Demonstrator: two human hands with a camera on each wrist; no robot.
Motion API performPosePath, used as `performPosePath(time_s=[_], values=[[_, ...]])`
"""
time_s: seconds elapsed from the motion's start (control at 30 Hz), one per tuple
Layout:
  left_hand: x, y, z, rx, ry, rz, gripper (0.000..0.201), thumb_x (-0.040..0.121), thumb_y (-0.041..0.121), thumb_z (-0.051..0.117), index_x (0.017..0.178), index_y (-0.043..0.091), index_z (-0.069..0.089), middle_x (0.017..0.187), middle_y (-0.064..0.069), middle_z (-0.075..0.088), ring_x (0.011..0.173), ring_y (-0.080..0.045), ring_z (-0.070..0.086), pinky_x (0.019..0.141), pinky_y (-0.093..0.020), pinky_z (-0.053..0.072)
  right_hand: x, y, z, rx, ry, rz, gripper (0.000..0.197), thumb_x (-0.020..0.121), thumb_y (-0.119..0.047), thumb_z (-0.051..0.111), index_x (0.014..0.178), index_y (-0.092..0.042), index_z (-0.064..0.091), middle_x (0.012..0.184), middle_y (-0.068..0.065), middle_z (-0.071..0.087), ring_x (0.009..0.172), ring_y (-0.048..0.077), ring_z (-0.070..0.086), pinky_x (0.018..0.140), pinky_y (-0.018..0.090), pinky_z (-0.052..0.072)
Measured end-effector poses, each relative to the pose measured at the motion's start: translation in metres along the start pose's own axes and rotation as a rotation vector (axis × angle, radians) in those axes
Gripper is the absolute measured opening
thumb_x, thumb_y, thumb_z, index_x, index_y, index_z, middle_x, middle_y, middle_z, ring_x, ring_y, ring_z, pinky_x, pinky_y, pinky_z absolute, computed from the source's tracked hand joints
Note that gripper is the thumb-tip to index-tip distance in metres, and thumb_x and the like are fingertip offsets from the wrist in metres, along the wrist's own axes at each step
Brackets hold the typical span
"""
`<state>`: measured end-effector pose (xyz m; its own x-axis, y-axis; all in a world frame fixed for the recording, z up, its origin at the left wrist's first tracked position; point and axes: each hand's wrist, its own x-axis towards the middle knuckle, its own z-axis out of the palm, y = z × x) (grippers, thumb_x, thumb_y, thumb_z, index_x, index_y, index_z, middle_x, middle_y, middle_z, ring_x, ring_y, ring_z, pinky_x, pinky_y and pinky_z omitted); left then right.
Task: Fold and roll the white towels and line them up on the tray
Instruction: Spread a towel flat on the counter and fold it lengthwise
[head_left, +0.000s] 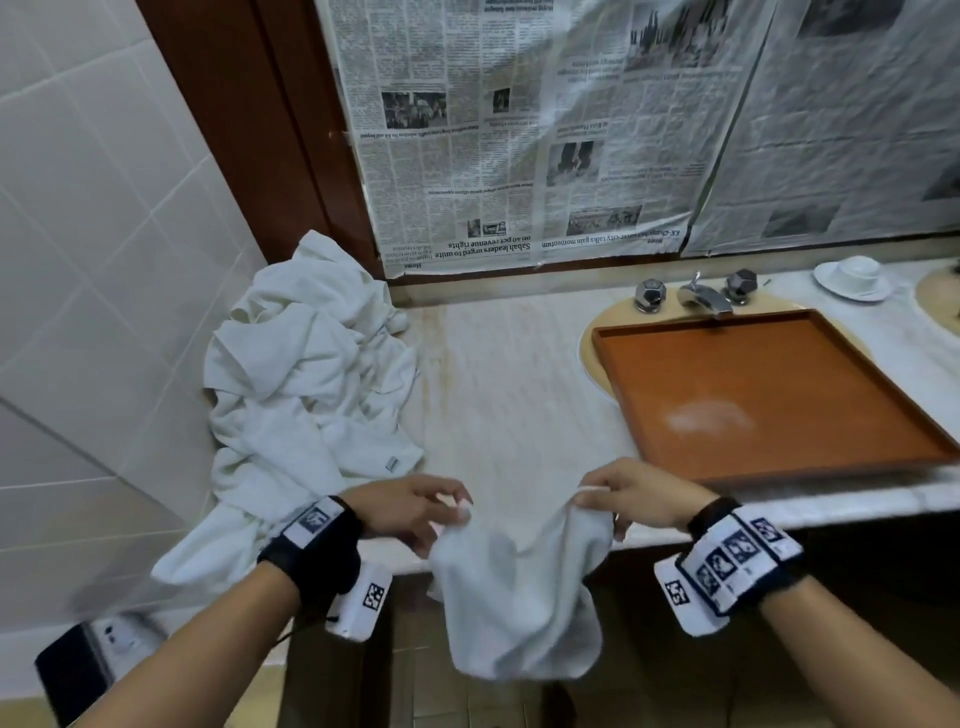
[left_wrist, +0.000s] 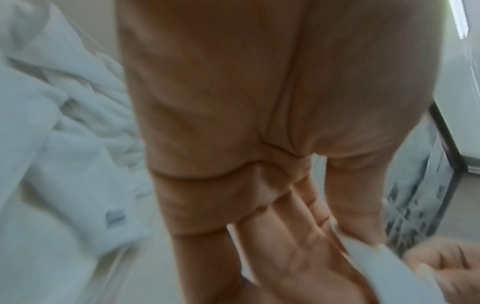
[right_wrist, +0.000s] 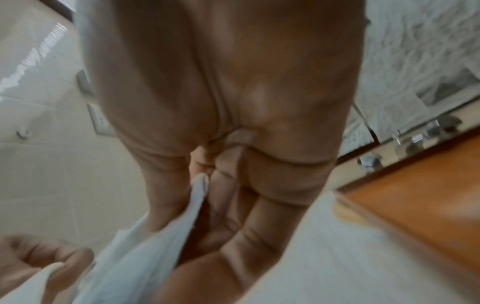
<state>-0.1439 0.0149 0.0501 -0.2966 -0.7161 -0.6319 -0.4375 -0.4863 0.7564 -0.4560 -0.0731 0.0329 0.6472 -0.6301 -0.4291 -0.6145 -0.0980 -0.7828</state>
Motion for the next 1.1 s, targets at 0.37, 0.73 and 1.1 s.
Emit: performPosePath(time_s=[0.37, 0.73, 1.1], values=[[-0.075, 0.076, -0.052, -0.065, 0.554, 0.448, 0.023, 0.098, 0.026, 0.060, 0.109, 0.006, 0.057, 0.082, -0.002, 0.060, 0.077, -0.015, 0.060, 0.064, -0.034, 0.055, -0.073, -0.084, -0.119, -0.060, 0.445, -0.342, 0.030, 0.095, -0.029, 0.060, 0.088, -0.001, 0.069, 0.073, 0.009, 0.062, 0.066, 0.019, 0.061, 0.059, 0.029, 0.052], [-0.093, 0.127, -0.070, 0.000, 0.965, 0.617, 0.008, 0.096, 0.017, 0.065, 0.095, 0.010, 0.066, 0.085, -0.019, 0.065, 0.078, -0.021, 0.068, 0.066, -0.043, 0.062, -0.079, -0.111, -0.176, -0.097, 0.632, -0.364, 0.014, 0.092, -0.015, 0.068, 0.086, -0.002, 0.067, 0.061, 0.008, 0.065, 0.052, 0.016, 0.063, 0.041, 0.018, 0.041], [-0.077, 0.124, -0.072, 0.179, 1.059, 0.571, 0.005, 0.092, 0.019, 0.069, 0.092, 0.014, 0.069, 0.081, -0.012, 0.072, 0.076, -0.022, 0.071, 0.064, -0.037, 0.061, -0.058, -0.085, -0.196, -0.123, 0.650, -0.420, 0.011, 0.093, -0.016, 0.066, 0.088, -0.006, 0.067, 0.075, 0.015, 0.071, 0.061, 0.023, 0.068, 0.056, 0.026, 0.052]])
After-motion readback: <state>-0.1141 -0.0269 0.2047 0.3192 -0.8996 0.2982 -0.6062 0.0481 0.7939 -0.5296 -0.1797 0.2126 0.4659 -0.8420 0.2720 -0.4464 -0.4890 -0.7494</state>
